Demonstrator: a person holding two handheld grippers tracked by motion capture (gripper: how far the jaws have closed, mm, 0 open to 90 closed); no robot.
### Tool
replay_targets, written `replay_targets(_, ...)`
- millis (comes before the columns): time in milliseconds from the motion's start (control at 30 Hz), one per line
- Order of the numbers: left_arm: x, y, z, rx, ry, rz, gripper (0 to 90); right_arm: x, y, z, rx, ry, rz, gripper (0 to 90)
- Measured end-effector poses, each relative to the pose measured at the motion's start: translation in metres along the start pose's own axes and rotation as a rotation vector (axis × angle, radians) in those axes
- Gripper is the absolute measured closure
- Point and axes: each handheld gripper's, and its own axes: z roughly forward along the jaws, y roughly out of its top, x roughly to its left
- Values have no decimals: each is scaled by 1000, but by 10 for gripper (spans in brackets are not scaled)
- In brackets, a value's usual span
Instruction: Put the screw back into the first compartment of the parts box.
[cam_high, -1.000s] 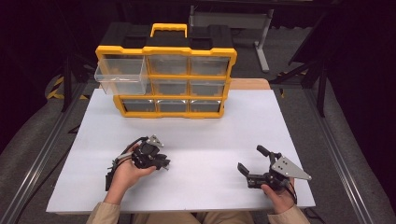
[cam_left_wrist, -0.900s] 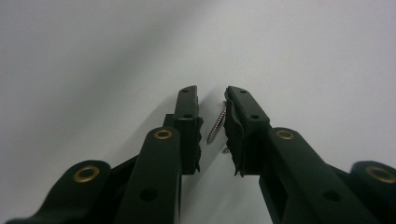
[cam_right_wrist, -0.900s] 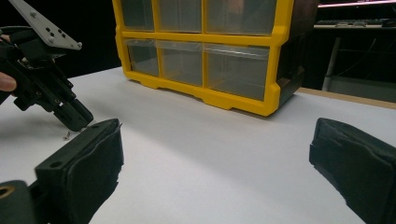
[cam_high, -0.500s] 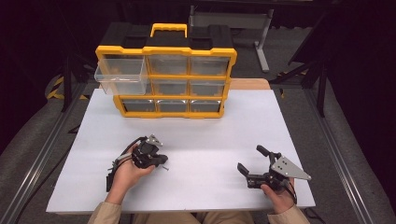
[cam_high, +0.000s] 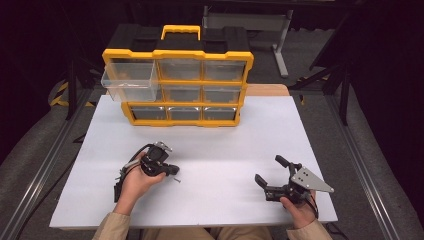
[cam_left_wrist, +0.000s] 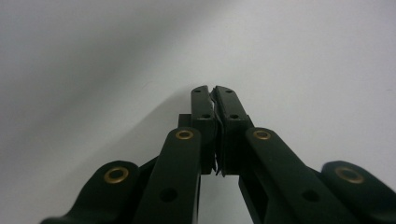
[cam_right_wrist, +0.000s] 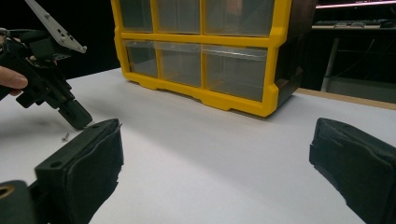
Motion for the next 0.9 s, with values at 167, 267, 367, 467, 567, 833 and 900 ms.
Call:
replay_targets(167,-4,13,-22,8,-30,10,876,0,0,0,0,0,-3,32)
replay_targets(267,-8,20,-33,17,-39,16,877,0,0,0,-1,2,-3,32)
replay_targets(367,-12,29,-46,22,-50,37,876,0,1,0,-4,0,-2,32)
replay_targets(467,-18,39,-63,41,-52,37,876,0,1,0,-4,2,-2,32)
replay_targets(567,-21,47,-75,50,-63,52,876,0,0,0,-3,3,-1,32)
replay_targets(833,-35,74,-114,72,-37,76,876,0,1,0,-3,1,-1,32)
replay_targets(900,-37,81,-125,69,-35,88,876,0,0,0,-2,3,-1,31)
